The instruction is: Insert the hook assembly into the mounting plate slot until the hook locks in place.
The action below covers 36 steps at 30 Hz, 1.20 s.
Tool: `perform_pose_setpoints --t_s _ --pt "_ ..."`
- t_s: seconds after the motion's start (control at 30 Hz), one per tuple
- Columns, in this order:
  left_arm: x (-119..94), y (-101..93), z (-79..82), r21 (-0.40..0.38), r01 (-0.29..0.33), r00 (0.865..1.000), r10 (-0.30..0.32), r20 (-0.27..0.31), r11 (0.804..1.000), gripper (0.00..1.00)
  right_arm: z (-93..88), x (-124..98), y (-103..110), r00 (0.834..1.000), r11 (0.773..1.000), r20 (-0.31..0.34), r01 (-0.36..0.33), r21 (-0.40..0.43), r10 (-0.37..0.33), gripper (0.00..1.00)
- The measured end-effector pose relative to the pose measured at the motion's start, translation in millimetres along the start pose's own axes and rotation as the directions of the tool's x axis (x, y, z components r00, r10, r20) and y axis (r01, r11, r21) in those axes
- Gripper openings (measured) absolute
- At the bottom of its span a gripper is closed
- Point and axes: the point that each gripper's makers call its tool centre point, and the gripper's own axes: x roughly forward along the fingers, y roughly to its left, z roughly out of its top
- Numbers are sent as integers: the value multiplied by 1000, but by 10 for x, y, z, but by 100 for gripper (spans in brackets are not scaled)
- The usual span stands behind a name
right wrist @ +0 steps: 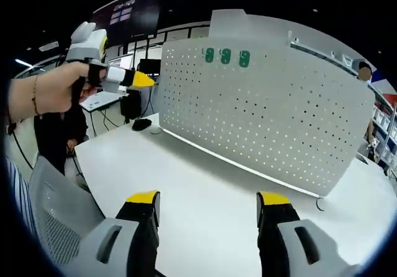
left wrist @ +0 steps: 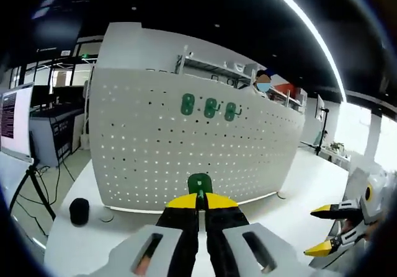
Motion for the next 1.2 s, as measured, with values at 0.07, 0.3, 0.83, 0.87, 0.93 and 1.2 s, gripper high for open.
perform_pose_setpoints --t_s 0.07,0.3,0.83,0.87,0.93,1.2 --pt "5 17 12 10 -11 1000 11 5 1000 1 -74 -21 6 1000 1000 -15 9 -3 -9 66" --pt "35 61 63 47 -46 999 45 30 998 1 -274 -58 40 999 999 -43 30 -10 -31 73" --pt "220 170 367 87 -137 983 125 133 987 1 -403 0 96 998 997 -55 41 -59 -44 81" --pt "230 185 407 95 -147 980 132 147 985 1 -408 4 95 998 997 -53 42 -57 -45 82" --pt "265 200 475 99 -154 978 137 160 983 1 -411 13 94 998 997 -50 46 -57 -48 83" --pt "444 314 669 110 -191 967 168 192 975 1 -421 45 164 999 996 -45 21 -82 -25 81"
